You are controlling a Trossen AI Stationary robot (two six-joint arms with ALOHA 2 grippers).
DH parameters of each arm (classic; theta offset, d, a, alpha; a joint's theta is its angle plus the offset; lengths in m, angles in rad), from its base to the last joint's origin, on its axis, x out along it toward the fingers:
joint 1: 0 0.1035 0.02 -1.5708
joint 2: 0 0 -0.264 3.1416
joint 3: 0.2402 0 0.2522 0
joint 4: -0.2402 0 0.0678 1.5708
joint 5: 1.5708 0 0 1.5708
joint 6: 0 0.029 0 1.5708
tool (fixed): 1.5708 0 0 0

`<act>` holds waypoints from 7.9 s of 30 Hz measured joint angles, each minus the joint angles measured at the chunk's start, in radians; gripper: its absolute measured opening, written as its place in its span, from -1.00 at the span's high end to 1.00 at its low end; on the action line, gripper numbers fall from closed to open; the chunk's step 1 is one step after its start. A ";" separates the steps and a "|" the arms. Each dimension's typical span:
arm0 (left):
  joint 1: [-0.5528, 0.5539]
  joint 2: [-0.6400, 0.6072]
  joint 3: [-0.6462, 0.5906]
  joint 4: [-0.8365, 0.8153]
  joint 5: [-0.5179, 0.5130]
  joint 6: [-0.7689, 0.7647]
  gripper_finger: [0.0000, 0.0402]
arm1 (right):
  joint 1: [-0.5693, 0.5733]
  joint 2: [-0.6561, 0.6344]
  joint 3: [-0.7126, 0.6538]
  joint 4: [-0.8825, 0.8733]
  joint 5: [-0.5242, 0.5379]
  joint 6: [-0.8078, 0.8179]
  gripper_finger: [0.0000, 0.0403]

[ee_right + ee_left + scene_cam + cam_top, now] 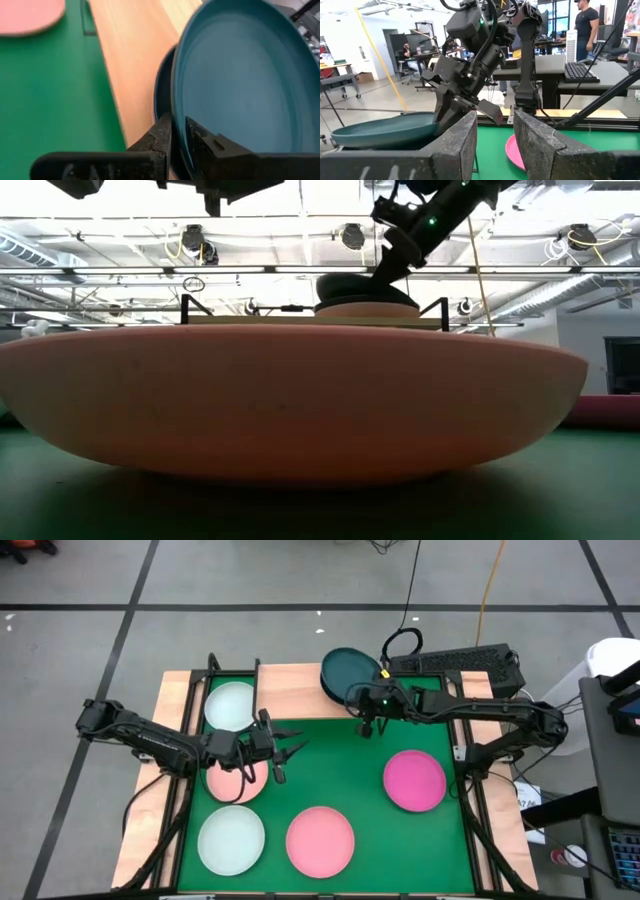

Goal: Place and stack plates onto a shelf
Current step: Stack the green plate on top of the black plate on the shelf, then stack the top white plate on top of the green plate on the shelf, then put the pink plate on the shelf

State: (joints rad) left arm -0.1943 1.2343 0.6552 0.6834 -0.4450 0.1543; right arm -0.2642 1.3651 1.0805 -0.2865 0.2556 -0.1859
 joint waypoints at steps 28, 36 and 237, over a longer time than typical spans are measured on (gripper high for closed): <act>0.000 0.000 0.000 -0.008 0.000 -0.002 0.32 | 0.084 -0.271 -0.001 -0.149 0.052 0.083 0.25; 0.000 0.000 0.000 -0.104 -0.011 -0.091 0.32 | 0.277 -0.448 -0.113 -0.081 0.028 0.150 0.30; 0.195 0.172 0.902 -1.172 0.081 0.071 0.60 | 0.914 -0.705 -0.516 0.138 0.189 0.261 0.31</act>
State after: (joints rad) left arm 0.0005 1.4063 1.5568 -0.4889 -0.3637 0.2256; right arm 0.6498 0.6605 0.5644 -0.1482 0.4446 0.0754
